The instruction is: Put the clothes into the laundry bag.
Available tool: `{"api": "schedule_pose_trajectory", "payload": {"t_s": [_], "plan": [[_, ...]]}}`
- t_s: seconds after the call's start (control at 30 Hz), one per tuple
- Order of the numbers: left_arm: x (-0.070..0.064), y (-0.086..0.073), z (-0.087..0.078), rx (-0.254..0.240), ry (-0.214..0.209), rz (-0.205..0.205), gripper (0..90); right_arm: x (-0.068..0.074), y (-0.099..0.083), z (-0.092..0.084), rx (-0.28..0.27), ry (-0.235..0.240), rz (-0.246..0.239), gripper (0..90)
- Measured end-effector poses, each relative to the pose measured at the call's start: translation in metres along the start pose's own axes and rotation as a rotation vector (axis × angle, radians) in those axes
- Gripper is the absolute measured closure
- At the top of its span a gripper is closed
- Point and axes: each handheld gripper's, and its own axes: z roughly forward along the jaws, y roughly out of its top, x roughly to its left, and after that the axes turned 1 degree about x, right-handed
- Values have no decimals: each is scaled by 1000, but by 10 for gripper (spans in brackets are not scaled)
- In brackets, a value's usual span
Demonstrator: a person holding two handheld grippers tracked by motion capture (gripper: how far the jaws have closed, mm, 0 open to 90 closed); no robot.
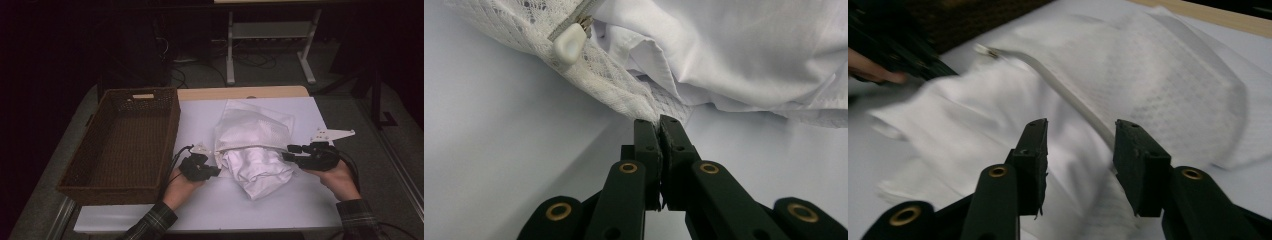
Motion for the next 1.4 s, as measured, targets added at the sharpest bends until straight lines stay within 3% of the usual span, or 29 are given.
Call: {"api": "schedule_pose_trajectory", "payload": {"t_s": [0.23, 0.27, 0.43, 0.53, 0.67, 0.77, 0.9, 0.93, 1.13, 1.17, 1.4], "plan": [[1, -1, 1, 4, -1, -4, 875, 19, 14, 4, -17, 44, -22, 511], [1, -1, 1, 3, -1, -6, 876, 32, 22, 8, -12, 73, -59, 496], [1, -1, 1, 3, -2, -13, 876, 50, 35, 16, -6, 116, -107, 492], [0, -1, 1, 2, 0, -14, 876, 67, 45, 32, 22, 158, -152, 493], [0, -1, 1, 1, -1, -15, 876, 70, 47, 36, 30, 170, -160, 496], [1, -1, 1, 4, -3, -14, 876, 86, 50, 62, 90, 206, -202, 505], [0, -1, 0, 5, -3, -13, 876, 88, 50, 66, 106, 207, -203, 506], [0, -1, 0, 6, -3, -13, 878, 92, 43, 78, 163, 190, -222, 515], [0, -1, 1, 18, -8, -14, 880, 91, 32, 92, 245, 164, -226, 522], [1, -1, 1, 19, -8, -12, 880, 92, 30, 96, 267, 148, -244, 523], [1, -2, 2, 28, -8, -9, 882, 95, 24, 103, 311, 117, -269, 529]]}}
